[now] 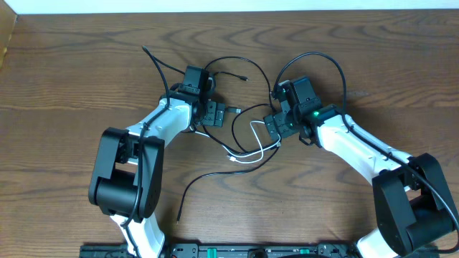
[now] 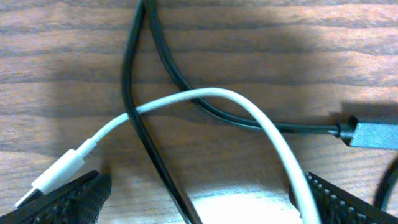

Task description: Untangle cables

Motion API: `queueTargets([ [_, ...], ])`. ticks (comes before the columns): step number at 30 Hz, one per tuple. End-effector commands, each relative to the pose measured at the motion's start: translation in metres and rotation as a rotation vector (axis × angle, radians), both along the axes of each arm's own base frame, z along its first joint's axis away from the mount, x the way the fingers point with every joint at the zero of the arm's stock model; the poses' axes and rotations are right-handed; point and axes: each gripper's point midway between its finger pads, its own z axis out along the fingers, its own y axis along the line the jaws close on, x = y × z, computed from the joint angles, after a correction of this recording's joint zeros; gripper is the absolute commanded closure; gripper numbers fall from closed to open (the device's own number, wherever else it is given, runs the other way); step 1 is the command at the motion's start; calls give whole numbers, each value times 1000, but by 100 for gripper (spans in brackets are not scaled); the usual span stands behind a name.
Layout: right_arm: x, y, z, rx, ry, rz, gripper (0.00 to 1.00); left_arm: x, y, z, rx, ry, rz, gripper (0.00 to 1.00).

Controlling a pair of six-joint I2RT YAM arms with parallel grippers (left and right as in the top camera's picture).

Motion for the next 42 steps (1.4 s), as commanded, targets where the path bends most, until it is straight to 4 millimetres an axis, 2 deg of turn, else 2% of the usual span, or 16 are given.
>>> queueTargets([
  [1, -2, 3, 2, 9, -3, 13, 1, -48, 11, -61, 15, 202, 24, 2],
  [4, -2, 3, 2, 9, -3, 12, 1, -45, 10, -60, 2, 190, 49, 2],
  [9, -2, 3, 2, 9, -3, 14, 1, -62, -5, -60, -102, 280, 105, 2],
  [16, -5, 10, 2, 9, -4, 32, 1, -73, -1, -51, -98, 351, 117, 2],
  [21, -6, 11, 2, 9, -4, 34, 1, -63, 11, -19, -107, 344, 158, 2],
  [27, -5, 11, 3, 11, -7, 35, 1, -40, 29, 46, -157, 184, 205, 2],
  [32, -5, 11, 3, 11, -6, 35, 1, -32, 38, 87, -186, 65, 220, 2],
  [35, -7, 15, 3, 28, 1, 46, 1, -31, 38, 100, -193, 31, 218, 2],
  [42, -10, 24, 4, 47, 3, 71, 1, -31, 38, 99, -193, 32, 218, 2],
])
